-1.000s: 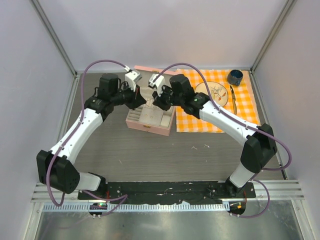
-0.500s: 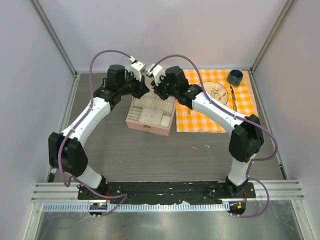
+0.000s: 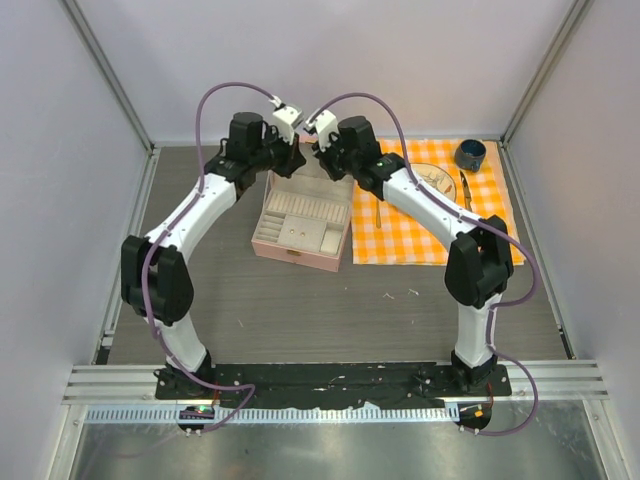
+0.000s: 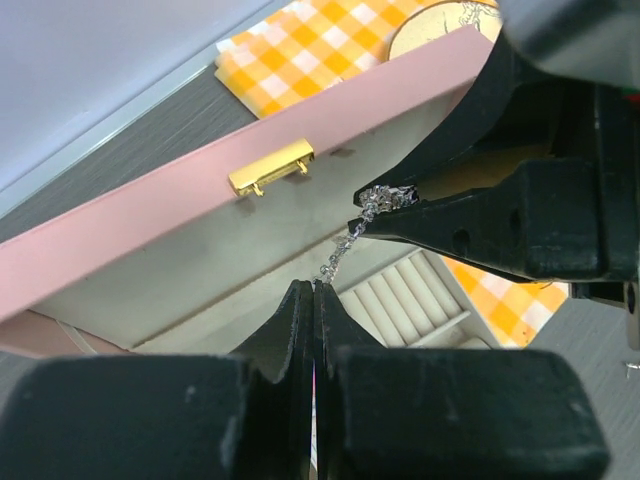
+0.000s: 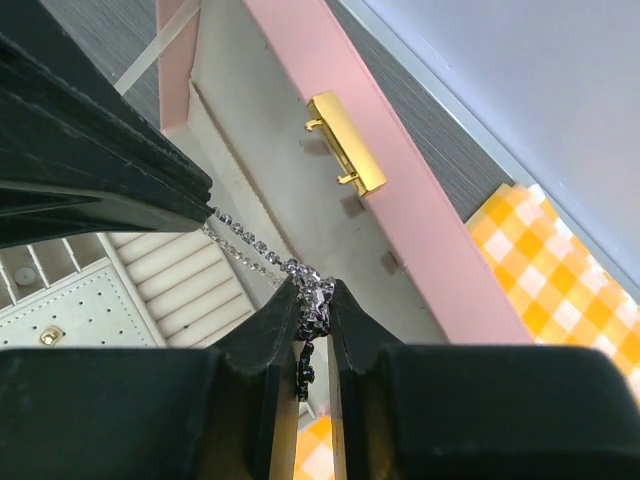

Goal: Organize the mixed jewelry

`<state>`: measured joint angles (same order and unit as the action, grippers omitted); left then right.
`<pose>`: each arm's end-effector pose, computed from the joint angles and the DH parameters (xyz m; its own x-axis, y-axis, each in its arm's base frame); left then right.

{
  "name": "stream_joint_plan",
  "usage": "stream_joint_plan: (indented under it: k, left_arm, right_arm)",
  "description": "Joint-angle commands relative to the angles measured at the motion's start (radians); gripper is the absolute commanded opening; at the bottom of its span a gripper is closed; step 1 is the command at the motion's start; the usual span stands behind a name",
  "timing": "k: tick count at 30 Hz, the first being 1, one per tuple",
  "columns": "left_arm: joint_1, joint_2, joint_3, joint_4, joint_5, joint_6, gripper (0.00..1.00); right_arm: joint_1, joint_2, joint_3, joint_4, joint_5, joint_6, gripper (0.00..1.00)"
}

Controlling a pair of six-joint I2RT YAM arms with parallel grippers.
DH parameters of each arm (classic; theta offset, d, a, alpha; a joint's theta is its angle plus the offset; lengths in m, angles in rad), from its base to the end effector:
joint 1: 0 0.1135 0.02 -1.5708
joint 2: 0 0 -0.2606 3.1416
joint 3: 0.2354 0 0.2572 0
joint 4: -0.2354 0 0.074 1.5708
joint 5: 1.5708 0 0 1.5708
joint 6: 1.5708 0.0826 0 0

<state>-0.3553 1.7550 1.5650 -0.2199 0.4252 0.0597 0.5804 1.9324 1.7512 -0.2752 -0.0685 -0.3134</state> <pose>0.4209 -0.1925 0.3219 -0.3329 0.1815 -0.9253 0.6927 0.7129 -0.1094 0.4229 0.2841 0.3022 -0.1661 -0.4767 -0.8632 -0.6829 0.6871 -0.2480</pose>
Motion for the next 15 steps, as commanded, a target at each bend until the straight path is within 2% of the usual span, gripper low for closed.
stream_joint_plan:
  k: [1, 15]
  left_arm:
    - [-0.002, 0.032, 0.064, 0.039, -0.032, 0.049, 0.0]
    - [-0.001, 0.078, 0.082, 0.119, -0.16, 0.072, 0.0]
  right_arm:
    - [-0.014, 0.014, 0.071, 0.016, 0.024, -0.01, 0.01]
    - [-0.022, 0.097, 0.159, -0.001, 0.036, 0.007, 0.01]
